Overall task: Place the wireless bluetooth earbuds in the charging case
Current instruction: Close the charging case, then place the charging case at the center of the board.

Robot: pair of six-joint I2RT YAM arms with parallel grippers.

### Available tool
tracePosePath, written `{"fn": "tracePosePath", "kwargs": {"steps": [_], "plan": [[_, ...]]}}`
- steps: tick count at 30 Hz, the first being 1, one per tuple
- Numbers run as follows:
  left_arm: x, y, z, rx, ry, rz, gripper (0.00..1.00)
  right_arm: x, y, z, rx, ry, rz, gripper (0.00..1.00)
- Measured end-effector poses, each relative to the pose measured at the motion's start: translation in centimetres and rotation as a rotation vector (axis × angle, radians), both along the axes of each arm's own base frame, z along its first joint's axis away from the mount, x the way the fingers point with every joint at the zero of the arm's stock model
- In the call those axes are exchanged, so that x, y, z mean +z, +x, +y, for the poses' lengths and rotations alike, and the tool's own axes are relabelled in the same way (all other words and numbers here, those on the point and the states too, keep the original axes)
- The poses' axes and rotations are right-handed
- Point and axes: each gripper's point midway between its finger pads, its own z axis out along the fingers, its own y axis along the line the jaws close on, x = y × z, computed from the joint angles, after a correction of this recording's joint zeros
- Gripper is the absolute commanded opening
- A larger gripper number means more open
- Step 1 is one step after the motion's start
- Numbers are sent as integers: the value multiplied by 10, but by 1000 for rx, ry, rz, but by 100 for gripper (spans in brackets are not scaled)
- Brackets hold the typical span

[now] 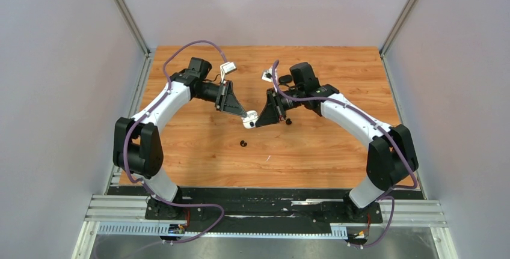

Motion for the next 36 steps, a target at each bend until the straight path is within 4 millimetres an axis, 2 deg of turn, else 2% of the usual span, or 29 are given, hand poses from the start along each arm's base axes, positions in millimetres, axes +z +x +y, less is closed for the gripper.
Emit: {"fn": "tracePosePath", "kwargs": {"steps": [3, 11, 17, 19, 21, 23, 27, 31, 35, 36], "plan": [[-3, 1, 0, 3, 12, -18, 43, -2, 4, -1, -23, -3, 55, 0], [-6, 2, -5, 13, 56, -96, 52, -7, 21, -1, -84, -4, 139, 0], [-19, 18, -8, 97, 180, -175, 61, -22, 36, -12, -149, -22, 158, 0], [-28, 26, -5, 148, 248, -183, 62, -38, 44, -26, -203, -46, 185, 0], [-37, 35, 1, 201, 312, -182, 63, -63, 51, -48, -278, -83, 235, 0], [-44, 44, 9, 254, 366, -172, 62, -89, 58, -77, -371, -126, 296, 0], [-53, 54, 22, 318, 421, -149, 62, -128, 67, -136, -553, -185, 389, 0], [-62, 54, 28, 337, 447, -115, 62, -151, 78, -193, -729, -226, 436, 0], [-68, 50, 29, 334, 459, -88, 63, -165, 86, -226, -841, -272, 443, 0], [-69, 50, 29, 334, 462, -85, 63, -170, 87, -231, -854, -287, 444, 4]]}}
